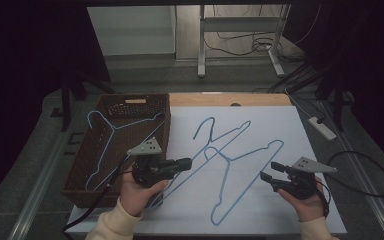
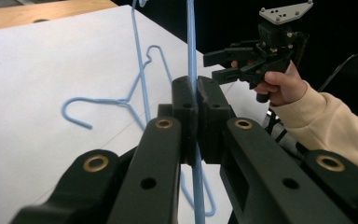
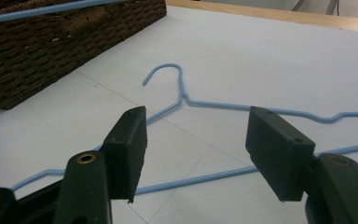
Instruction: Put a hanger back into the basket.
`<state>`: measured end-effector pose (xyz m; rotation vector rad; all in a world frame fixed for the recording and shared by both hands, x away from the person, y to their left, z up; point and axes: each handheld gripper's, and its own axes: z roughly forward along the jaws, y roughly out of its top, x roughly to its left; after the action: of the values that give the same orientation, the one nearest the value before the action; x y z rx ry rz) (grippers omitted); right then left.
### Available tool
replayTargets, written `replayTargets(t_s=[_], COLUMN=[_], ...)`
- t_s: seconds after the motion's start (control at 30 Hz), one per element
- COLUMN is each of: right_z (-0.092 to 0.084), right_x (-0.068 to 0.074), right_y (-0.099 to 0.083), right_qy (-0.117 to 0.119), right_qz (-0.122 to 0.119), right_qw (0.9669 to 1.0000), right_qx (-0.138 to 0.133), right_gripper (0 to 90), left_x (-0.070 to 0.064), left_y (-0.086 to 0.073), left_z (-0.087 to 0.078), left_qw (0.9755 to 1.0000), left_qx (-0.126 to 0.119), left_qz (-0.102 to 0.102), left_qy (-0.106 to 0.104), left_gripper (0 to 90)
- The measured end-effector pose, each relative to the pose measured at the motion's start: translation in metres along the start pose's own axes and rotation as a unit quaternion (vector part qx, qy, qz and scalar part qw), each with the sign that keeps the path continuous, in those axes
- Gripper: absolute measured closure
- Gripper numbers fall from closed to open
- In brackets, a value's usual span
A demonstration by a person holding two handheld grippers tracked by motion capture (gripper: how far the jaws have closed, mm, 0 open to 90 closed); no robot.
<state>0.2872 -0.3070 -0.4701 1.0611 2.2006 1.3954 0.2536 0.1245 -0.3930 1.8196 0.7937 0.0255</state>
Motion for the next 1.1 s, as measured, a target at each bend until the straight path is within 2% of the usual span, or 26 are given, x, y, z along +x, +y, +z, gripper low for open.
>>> replayTargets(t_s=[0.33,0.5,0.8,1.1], right_z=[0.002,0.002,0.004,0.005], right_x=[-0.002,-0.001,-0.001,-0.002], right_y=[-0.002,-0.002,-0.002,-0.002], right_qy=[-0.005,-0.007,-0.008,-0.008], right_qz=[0.001,-0.002,-0.004,-0.004], right_qw=[0.9999,0.9999,0.9998,0.9998], right_qx=[0.010,0.013,0.016,0.017], right_gripper=[39.5,39.4,39.3,39.2], left_x=[0.013,0.020,0.038,0.050], left_y=[0.004,0.005,0.001,-0.002], left_z=[-0.034,-0.048,-0.078,-0.093], left_qw=[0.9996,0.9992,0.9981,0.9964], left_qx=[-0.027,-0.035,-0.047,-0.059], left_qz=[-0.004,-0.006,-0.024,-0.036], left_qy=[0.006,0.017,0.033,0.050], left_gripper=[86.6,86.5,86.5,86.5])
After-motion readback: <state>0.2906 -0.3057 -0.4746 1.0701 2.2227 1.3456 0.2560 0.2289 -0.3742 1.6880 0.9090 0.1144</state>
